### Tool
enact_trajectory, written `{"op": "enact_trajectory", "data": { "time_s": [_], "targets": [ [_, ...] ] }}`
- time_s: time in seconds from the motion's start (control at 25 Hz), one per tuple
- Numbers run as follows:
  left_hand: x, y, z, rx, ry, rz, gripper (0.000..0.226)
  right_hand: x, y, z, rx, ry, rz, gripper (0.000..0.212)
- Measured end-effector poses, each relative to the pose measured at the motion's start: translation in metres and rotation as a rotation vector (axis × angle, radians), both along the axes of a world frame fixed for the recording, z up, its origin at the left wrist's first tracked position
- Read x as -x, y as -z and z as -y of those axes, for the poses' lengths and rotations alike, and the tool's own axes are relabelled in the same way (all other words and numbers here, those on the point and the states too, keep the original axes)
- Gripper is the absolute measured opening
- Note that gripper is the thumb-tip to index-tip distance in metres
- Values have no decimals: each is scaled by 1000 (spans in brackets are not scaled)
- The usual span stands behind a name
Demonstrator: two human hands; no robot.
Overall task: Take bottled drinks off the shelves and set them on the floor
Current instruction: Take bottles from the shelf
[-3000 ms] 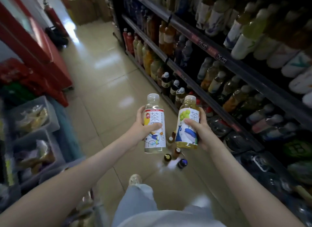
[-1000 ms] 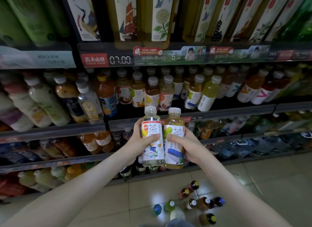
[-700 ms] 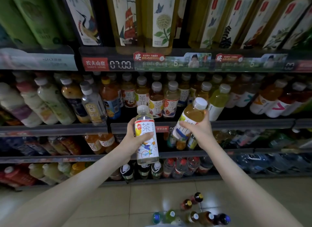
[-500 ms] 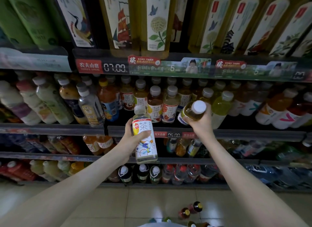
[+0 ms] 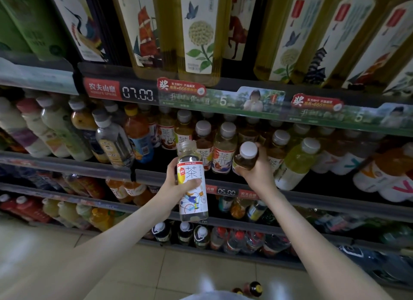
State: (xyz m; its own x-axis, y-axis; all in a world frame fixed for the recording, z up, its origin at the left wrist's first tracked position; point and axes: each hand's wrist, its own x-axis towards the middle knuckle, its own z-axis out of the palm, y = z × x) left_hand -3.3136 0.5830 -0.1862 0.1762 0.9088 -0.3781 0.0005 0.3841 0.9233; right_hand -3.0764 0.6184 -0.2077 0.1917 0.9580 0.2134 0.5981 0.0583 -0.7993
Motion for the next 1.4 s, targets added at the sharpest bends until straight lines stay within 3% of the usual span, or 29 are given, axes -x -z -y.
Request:
{"op": "enact_trajectory", "data": {
  "time_s": [0.2,0.36,0.64,0.8,0.92,1.0,1.16,1.4],
  "targets": [
    [15,7,-7,-30,37,-37,88,12,-1,3,-183,135,376,86],
    [43,2,-15,-49,76,-40,83,19,-11,3,-126,349,453,84],
    [76,-10,-29,-53,145,-34,89,14,-40,-7,36,287,339,76],
    [91,-9,-23,-57,181,-30,85,9,-51,-3,104,220,264,86],
    [101,-4,-19,-71,156,-33,82,27,-52,7,164,308,497,83],
    [109,-2,-15,-78,118,-27,82,56,-46,17,65,355,628,78],
    [124,-1,-10,-81,41,-24,82,120,-34,11,-130,54,788,69],
    [148,-5,-7,-142,13,-30,80,148,-46,-33,85,127,927,88]
  ]
}}
